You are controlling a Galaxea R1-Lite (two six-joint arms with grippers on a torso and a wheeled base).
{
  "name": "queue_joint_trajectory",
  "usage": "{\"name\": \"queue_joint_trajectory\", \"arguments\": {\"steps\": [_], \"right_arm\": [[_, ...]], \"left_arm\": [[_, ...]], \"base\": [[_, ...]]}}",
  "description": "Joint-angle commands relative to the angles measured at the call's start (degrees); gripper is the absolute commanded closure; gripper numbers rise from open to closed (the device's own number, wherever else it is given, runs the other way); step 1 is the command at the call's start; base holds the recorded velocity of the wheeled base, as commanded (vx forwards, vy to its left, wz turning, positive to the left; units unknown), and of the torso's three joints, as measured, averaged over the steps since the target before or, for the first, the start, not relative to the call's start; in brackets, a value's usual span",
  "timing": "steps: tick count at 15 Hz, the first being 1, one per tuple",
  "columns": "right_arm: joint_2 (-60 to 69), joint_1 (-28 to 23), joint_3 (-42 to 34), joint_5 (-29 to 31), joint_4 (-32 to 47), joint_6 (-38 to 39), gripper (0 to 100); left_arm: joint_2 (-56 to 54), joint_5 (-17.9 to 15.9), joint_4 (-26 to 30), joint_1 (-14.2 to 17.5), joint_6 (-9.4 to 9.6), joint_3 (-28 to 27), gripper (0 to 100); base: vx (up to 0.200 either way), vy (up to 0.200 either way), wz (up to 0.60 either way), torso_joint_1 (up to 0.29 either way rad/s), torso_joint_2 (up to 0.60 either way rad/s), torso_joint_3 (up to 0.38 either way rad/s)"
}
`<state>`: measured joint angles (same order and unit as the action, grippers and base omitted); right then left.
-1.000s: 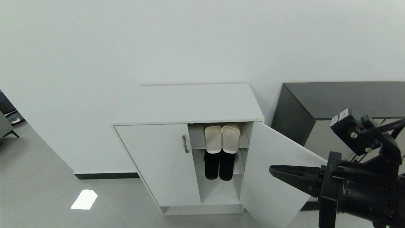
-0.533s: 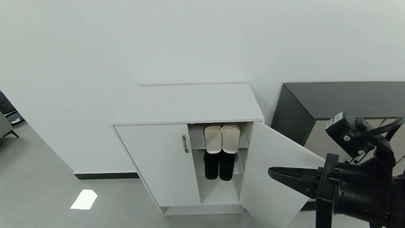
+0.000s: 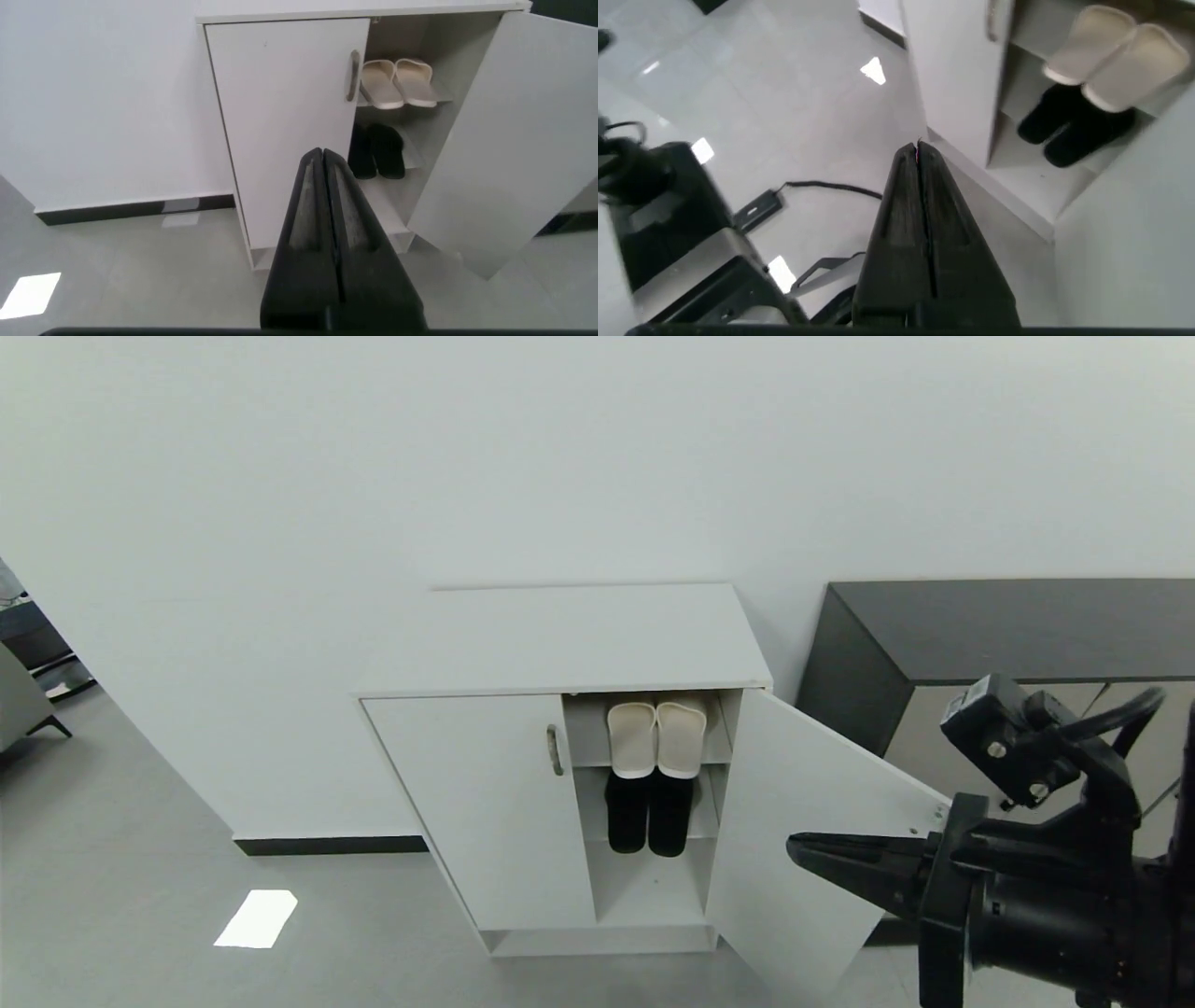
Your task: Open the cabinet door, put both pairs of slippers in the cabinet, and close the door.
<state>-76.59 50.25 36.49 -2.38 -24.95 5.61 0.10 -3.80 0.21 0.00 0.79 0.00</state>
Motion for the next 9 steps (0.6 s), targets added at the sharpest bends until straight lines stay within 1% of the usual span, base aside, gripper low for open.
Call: {"name": "queue_joint_trajectory", "arguments": {"steps": [1, 4, 6, 7, 8, 9], "right_arm": [[-0.22, -1.65, 0.08, 0.27, -0.62, -0.16, 100], [-1.10, -8.15, 2.01, 1.59, -0.71, -2.09, 100], [-3.47, -13.42, 3.59, 8.27, -0.45, -3.94, 100], [-4.44, -16.15, 3.86, 8.88, -0.53, -4.64, 100], [-6.20, -20.54, 4.03, 8.88, -0.62, -5.87, 100], [-7.61, -23.62, 4.38, 8.71, -0.62, -6.40, 100]], "left_arm": [[0.08, 0.02, -0.03, 0.00, 0.00, 0.00, 100], [0.08, 0.02, -0.03, 0.00, 0.00, 0.00, 100], [0.08, 0.02, -0.03, 0.00, 0.00, 0.00, 100], [0.08, 0.02, -0.03, 0.00, 0.00, 0.00, 100], [0.08, 0.02, -0.03, 0.00, 0.00, 0.00, 100], [0.08, 0.02, 0.06, 0.00, 0.00, 0.00, 100]], "base": [[0.000, 0.000, 0.00, 0.193, -0.35, -0.183], [0.000, 0.000, 0.00, 0.024, -0.05, -0.029], [0.000, 0.000, 0.00, 0.000, 0.00, 0.000], [0.000, 0.000, 0.00, 0.000, 0.00, 0.000], [0.000, 0.000, 0.00, 0.000, 0.00, 0.000], [0.000, 0.000, 0.00, 0.000, 0.00, 0.000]]}}
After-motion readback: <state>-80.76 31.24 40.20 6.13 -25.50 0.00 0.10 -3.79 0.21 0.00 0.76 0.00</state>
